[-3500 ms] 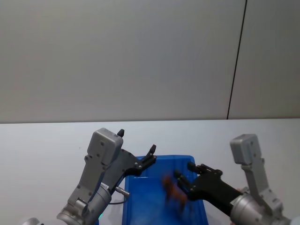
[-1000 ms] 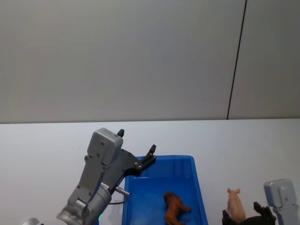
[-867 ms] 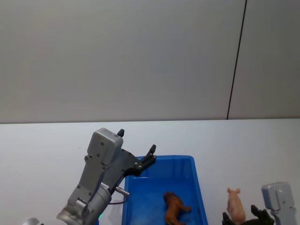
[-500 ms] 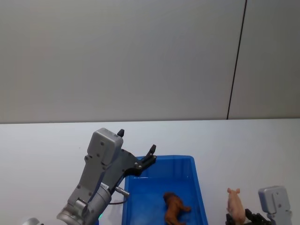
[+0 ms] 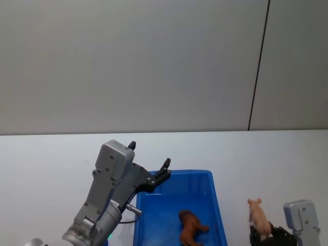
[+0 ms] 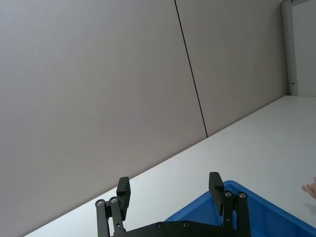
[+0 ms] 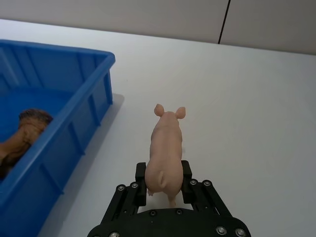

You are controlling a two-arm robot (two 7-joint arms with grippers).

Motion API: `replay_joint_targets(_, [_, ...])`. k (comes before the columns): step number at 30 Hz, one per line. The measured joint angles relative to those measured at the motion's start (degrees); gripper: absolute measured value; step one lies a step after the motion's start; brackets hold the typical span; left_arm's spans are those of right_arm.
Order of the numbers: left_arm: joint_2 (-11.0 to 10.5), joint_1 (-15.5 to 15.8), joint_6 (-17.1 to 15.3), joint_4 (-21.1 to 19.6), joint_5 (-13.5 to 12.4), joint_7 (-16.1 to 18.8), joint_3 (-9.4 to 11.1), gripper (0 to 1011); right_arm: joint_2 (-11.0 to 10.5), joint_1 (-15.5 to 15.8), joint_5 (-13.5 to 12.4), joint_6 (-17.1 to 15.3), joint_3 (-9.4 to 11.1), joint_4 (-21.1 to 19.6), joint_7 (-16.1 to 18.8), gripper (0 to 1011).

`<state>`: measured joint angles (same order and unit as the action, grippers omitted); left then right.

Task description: Pick up the two dolls from the table and place them into the box.

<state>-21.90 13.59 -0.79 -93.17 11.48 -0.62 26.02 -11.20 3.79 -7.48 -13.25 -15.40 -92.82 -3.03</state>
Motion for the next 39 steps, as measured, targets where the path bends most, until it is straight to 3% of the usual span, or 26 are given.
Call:
replay_joint_targets(11, [0.0,0.0,0.0,0.0,0.0,0.0,0.0,1003,0.4,-1.2,-0.3,3.1,0.1,-1.6,4.9,369])
replay_joint_targets(25, [0.0,0.0,0.0,0.0,0.0,0.0,0.0,1003,2.8,-5.8,-1.7,3.9,-0.9,-1.7,14.9,369])
replay_joint_targets(32, [0.0,0.0,0.0,0.0,0.0,0.0,0.0,1003,4.5,-9.3,-2.5,3.1,-1.4,0.4,19.8,518])
replay_joint_targets(36, [0.0,0.0,0.0,0.0,0.0,0.0,0.0,1003,5.2,-10.7,-2.8,2.6,-1.6,1.3,21.1,690])
replay_joint_targets(39, [0.0,0.0,0.0,0.0,0.0,0.0,0.0,1003,5.5,-11.5,-3.0,2.2,-1.6,1.8,21.4,751])
